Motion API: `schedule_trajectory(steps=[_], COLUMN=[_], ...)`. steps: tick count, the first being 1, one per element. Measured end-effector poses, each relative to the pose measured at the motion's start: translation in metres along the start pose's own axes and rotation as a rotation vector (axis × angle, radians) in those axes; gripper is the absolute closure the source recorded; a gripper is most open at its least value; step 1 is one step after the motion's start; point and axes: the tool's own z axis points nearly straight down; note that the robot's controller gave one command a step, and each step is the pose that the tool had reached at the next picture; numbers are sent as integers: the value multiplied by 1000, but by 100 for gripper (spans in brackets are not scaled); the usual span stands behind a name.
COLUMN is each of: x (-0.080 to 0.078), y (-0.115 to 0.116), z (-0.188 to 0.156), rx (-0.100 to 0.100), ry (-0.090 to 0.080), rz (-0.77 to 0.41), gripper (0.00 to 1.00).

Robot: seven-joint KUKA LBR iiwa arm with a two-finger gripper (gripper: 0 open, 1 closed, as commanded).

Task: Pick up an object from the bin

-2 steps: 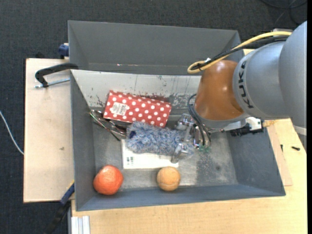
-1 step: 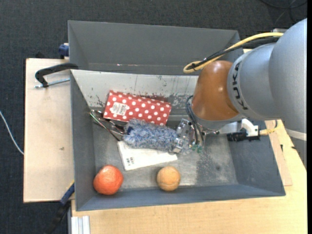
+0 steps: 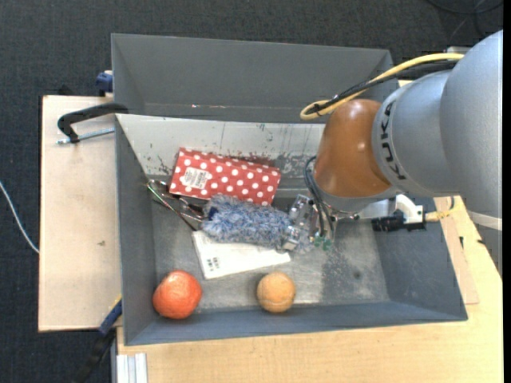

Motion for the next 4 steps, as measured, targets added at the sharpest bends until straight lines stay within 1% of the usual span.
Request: schedule_trajectory(steps=[1,3,4], x=[1,0,1], y=[0,1,1], z=[-3,-22,-27], rx=[1,-2,0], ry=[3,-8,-3], rz=[0,-1,-1], gripper=[100,100,100])
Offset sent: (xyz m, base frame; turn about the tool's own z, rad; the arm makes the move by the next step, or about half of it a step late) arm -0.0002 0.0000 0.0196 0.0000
